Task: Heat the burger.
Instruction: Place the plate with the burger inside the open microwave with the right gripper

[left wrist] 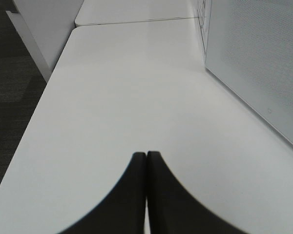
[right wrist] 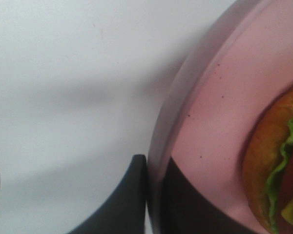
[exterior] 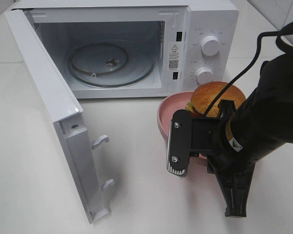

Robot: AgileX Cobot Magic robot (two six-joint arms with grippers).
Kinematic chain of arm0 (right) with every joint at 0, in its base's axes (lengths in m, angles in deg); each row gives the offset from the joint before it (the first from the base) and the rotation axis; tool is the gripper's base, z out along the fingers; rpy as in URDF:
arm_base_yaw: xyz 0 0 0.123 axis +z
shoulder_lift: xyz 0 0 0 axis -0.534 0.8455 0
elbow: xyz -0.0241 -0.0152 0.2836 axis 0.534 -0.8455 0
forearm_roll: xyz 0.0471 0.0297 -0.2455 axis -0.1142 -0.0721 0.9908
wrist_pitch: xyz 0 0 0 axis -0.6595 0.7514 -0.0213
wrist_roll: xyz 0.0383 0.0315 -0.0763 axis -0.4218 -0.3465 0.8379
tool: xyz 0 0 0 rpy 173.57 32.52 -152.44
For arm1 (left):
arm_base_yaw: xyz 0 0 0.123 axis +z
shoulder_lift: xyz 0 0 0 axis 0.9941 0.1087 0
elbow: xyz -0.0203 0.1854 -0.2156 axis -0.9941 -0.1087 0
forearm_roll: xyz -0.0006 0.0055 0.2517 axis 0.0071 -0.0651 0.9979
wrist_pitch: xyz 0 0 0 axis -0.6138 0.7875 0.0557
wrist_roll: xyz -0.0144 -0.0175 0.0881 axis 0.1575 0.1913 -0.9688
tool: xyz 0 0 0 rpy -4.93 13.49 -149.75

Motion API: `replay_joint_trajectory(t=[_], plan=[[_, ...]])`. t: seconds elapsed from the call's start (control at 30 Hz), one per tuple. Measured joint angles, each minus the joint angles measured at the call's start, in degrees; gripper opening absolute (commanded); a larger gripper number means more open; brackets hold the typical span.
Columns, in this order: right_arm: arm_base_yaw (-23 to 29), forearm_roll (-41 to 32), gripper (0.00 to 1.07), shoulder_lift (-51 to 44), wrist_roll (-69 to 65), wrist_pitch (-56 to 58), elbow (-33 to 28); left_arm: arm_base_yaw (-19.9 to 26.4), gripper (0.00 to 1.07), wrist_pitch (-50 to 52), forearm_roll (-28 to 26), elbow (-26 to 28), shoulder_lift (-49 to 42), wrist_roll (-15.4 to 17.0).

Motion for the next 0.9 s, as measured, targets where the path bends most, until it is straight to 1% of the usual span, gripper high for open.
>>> replay_joint_trajectory(t=[0.03, 0.1, 0.13, 0.17, 0.23, 0.33, 0.4, 0.8, 0.9], plan=[[0.00, -1.20, 0.00, 0.00, 3.32, -0.23, 0.00, 0.00, 0.00, 0.00, 0.00, 0.00, 0.00, 0.00], [0.06, -1.72, 0.00, 0.00, 5.33, -0.29, 0.00, 0.00, 0.00, 0.00, 0.00, 0.00, 0.00, 0.00], [0.11, -2.29, 0.00, 0.00, 9.05, -0.29, 0.00, 0.00, 0.00, 0.00, 0.00, 0.00, 0.00, 0.00], [0.11, -2.29, 0.00, 0.00, 9.05, -0.29, 0.00, 0.00, 0.00, 0.00, 0.00, 0.00, 0.00, 0.00], [0.23, -2.64, 0.00, 0.00, 14.90, -0.40, 0.00, 0.00, 0.00, 0.00, 0.00, 0.00, 0.00, 0.00], [0.23, -2.64, 0.00, 0.00, 16.79, -0.46, 0.00, 0.00, 0.00, 0.00, 0.00, 0.00, 0.00, 0.00], [0.23, -2.64, 0.00, 0.00, 22.69, -0.80, 0.00, 0.00, 0.00, 0.00, 0.00, 0.00, 0.00, 0.00], [0.06, -2.64, 0.00, 0.00, 32.83, -5.84, 0.00, 0.00, 0.00, 0.00, 0.00, 0.00, 0.00, 0.00], [-1.32, -2.58, 0.00, 0.00, 35.18, -8.14, 0.00, 0.00, 0.00, 0.00, 0.00, 0.00, 0.00, 0.00]])
